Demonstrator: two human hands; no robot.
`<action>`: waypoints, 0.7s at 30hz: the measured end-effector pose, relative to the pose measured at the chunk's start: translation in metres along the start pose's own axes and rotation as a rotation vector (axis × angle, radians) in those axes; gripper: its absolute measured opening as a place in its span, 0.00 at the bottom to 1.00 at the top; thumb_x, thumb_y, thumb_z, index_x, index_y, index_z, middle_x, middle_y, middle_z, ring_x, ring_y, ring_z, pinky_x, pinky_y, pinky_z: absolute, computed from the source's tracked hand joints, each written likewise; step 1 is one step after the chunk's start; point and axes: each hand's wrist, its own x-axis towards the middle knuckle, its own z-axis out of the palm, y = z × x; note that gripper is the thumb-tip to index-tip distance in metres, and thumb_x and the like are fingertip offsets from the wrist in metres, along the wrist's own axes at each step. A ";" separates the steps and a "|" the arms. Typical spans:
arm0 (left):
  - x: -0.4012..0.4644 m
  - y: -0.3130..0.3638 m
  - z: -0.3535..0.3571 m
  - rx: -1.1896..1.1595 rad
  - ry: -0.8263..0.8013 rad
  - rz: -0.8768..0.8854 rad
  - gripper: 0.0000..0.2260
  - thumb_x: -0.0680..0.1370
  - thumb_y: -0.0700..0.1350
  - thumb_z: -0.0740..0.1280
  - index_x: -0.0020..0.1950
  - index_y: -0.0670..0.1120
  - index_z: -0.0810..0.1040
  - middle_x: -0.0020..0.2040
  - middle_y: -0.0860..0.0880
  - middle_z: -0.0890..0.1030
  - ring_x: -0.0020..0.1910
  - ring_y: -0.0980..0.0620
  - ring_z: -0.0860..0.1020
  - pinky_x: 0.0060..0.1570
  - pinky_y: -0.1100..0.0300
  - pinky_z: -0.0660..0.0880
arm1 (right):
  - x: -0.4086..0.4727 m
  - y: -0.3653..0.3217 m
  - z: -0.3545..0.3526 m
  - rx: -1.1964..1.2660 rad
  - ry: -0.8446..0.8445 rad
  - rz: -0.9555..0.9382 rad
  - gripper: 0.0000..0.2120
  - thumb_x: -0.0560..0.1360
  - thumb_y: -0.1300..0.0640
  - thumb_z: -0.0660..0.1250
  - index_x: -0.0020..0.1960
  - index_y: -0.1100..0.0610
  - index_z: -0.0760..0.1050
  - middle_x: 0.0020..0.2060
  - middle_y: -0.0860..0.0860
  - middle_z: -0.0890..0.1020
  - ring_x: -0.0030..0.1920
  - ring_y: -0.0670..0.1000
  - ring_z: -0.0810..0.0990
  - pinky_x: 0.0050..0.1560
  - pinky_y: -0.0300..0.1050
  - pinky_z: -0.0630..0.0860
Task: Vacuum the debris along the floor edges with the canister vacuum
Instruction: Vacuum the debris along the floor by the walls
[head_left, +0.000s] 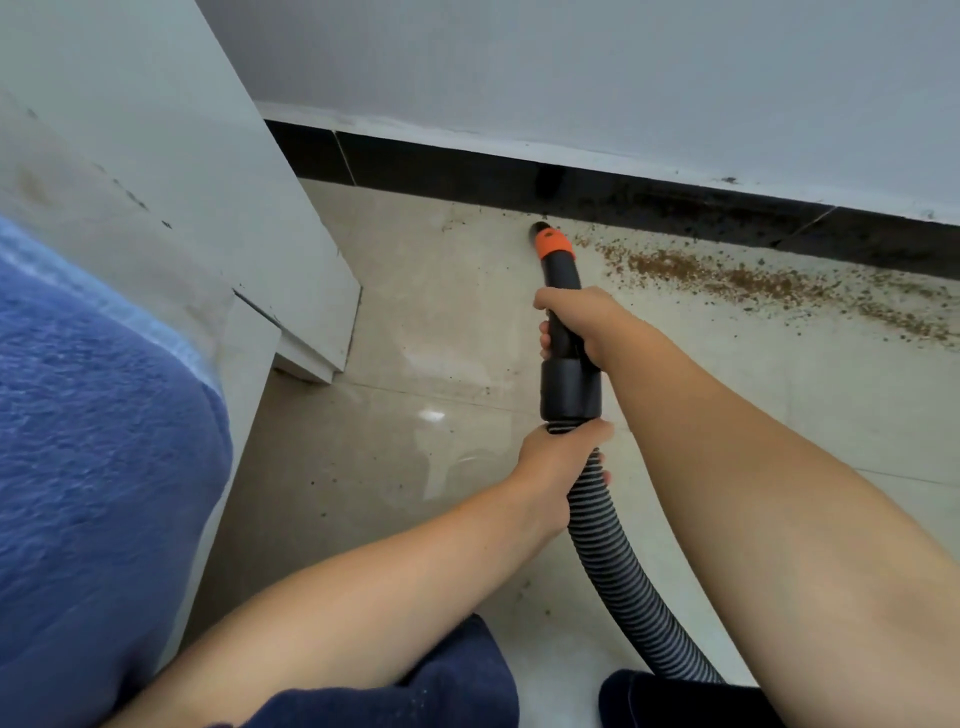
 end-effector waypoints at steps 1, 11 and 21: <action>0.000 -0.003 0.002 0.026 -0.020 -0.008 0.08 0.75 0.40 0.70 0.51 0.40 0.75 0.35 0.46 0.75 0.30 0.49 0.75 0.30 0.60 0.75 | -0.001 0.004 -0.008 0.019 0.024 0.010 0.08 0.74 0.62 0.66 0.49 0.63 0.69 0.29 0.55 0.74 0.18 0.50 0.73 0.23 0.40 0.74; 0.006 0.017 0.003 0.053 -0.070 0.007 0.06 0.75 0.41 0.72 0.45 0.42 0.75 0.34 0.46 0.75 0.29 0.50 0.75 0.27 0.64 0.76 | 0.013 -0.009 -0.020 0.070 0.113 0.016 0.11 0.74 0.62 0.66 0.54 0.62 0.69 0.30 0.55 0.76 0.21 0.51 0.74 0.25 0.42 0.76; 0.013 0.022 -0.003 -0.073 0.034 0.027 0.08 0.74 0.41 0.71 0.49 0.41 0.74 0.34 0.46 0.75 0.29 0.50 0.75 0.33 0.60 0.75 | 0.019 -0.025 0.016 -0.064 -0.057 -0.021 0.07 0.73 0.62 0.66 0.49 0.61 0.70 0.29 0.54 0.76 0.19 0.49 0.74 0.25 0.41 0.76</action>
